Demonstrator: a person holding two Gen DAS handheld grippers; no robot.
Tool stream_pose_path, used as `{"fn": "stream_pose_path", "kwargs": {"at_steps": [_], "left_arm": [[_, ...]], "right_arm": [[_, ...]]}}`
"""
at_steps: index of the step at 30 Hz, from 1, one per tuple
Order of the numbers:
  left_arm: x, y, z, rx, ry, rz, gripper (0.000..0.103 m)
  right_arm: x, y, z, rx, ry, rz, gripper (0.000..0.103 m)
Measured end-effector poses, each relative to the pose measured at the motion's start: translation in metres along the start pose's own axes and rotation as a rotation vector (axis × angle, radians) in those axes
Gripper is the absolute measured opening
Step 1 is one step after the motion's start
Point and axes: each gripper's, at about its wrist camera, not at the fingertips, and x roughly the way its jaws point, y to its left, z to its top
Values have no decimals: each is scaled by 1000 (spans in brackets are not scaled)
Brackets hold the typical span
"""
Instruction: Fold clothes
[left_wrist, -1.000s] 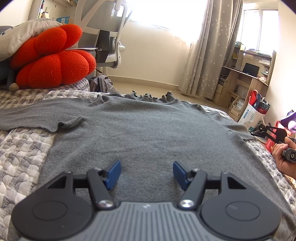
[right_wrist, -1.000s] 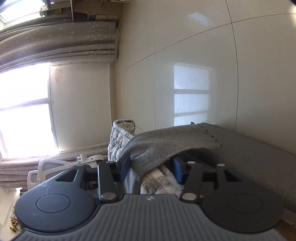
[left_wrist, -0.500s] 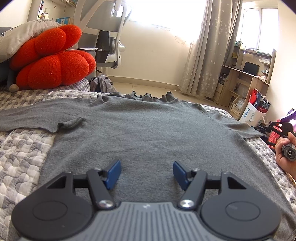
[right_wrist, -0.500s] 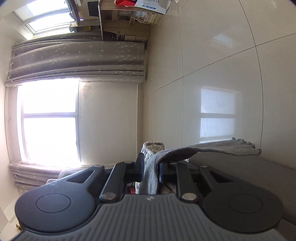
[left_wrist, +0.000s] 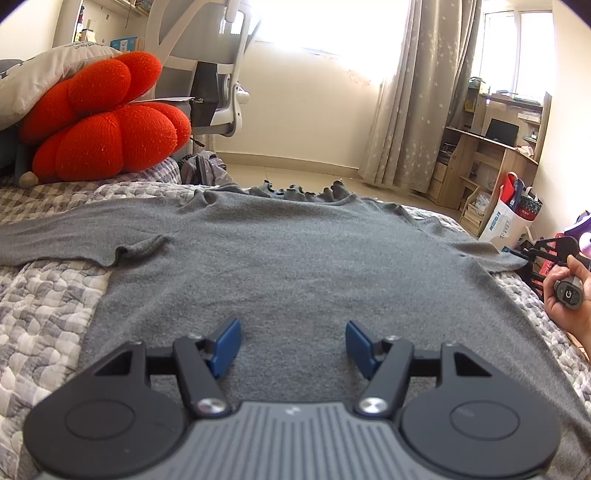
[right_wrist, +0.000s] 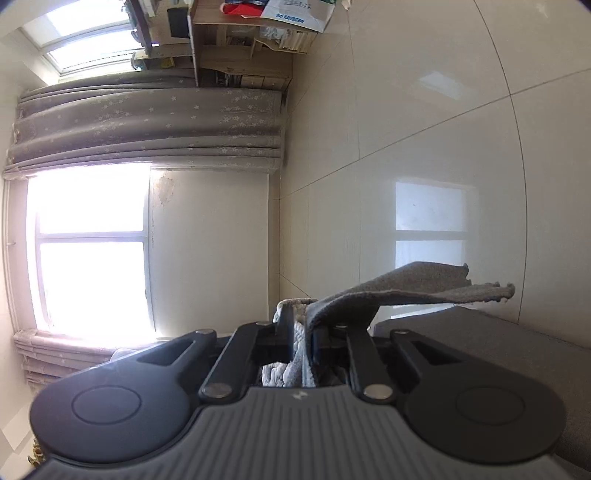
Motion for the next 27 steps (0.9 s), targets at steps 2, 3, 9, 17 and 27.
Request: {"fn": "stream_pose_path", "kwargs": {"at_steps": [2,3,9,17,27], "left_arm": [[0,0,0,-3,0,-1,64],[0,1,0,-4,-1,-2,64],[0,1,0,-8,-2,-4,64],[0,3,0,-14,-4,-8,64],[-1,1,0,-13,-4,-6,64]], "right_arm": [[-6,15,-4,-87,-31,-2,6],[-8,17,-5,-92,-40,4,6],[0,2,2,-32,-43,-20,6],[-11,4,-1,-63,-108,2,6],[-11,-11,9,33,-94,-6,7]]}}
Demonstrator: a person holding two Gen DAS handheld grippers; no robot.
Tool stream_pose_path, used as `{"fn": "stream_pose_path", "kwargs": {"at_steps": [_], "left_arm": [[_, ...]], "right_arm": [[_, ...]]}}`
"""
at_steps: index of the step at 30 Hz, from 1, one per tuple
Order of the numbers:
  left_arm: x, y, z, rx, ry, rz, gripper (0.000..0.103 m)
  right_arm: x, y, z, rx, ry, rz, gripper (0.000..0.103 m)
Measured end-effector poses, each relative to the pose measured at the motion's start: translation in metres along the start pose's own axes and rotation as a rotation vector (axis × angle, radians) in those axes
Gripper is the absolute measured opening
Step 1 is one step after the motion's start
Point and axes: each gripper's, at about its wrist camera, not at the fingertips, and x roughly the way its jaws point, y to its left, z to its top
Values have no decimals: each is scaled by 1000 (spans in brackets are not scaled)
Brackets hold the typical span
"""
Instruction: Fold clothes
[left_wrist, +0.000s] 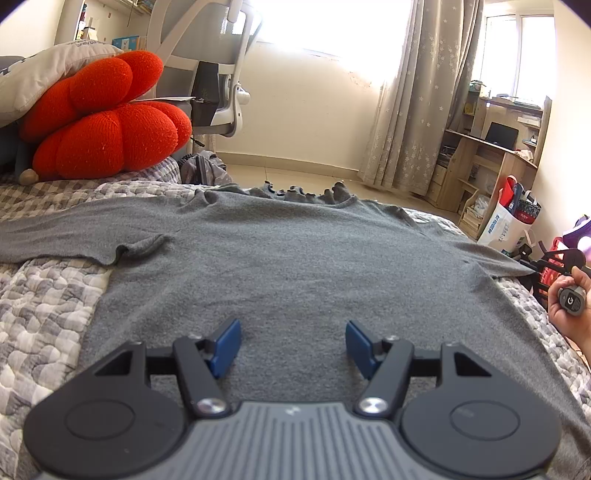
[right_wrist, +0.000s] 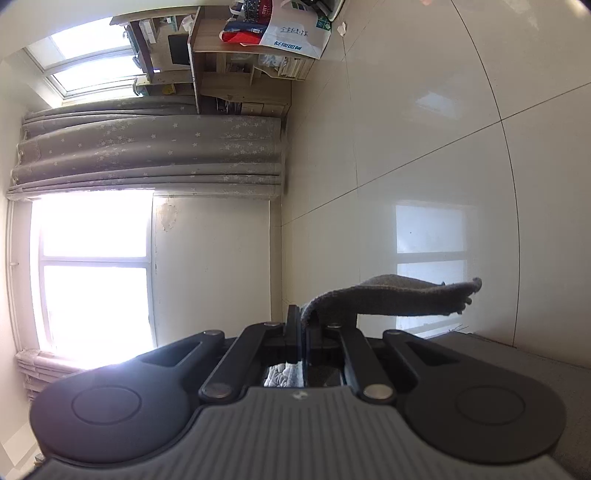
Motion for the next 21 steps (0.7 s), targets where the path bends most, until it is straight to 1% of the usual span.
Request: {"fn": "stream_pose_path", "kwargs": {"at_steps": [2,3,5,6,9,10,11,12,13,14,16,18,19,21], "left_arm": [[0,1,0,-7,0,-1,64],[-1,2,0,-13,-1,-2,64],[-2,8,2,-53,-7,-2,64],[-4,12,2,-79,-14,2,64],[-16,31,5,-182,-39,14,64],[-23,40,6,-216,-45,28,64],[-30,49,7,-249,-51,41,64],[-39,59,8,-286,-64,53,64],[-49,70,9,-316,-82,58,64],[-60,80,9,-333,-95,67,64],[-80,101,9,-366,-121,85,64],[-93,116,7,-373,-113,97,65],[-97,122,4,-378,-108,104,65],[-104,131,1,-393,-98,104,65]], "right_arm": [[-7,21,-7,-116,-35,21,7],[-12,41,-17,-224,-51,45,7],[-23,83,-47,-466,-56,117,7],[-30,104,-73,-617,-36,174,7],[-55,152,-178,-1117,138,362,7],[-70,153,-218,-1288,237,418,7],[-84,148,-262,-1466,355,468,7],[-93,138,-300,-1614,462,487,6],[-98,126,-332,-1729,548,476,6],[-100,112,-357,-1824,613,454,6],[-102,89,-387,-1953,683,424,6],[-107,77,-401,-2055,703,423,6],[-111,79,-401,-2075,691,439,6],[-112,86,-397,-2064,688,440,7]]}}
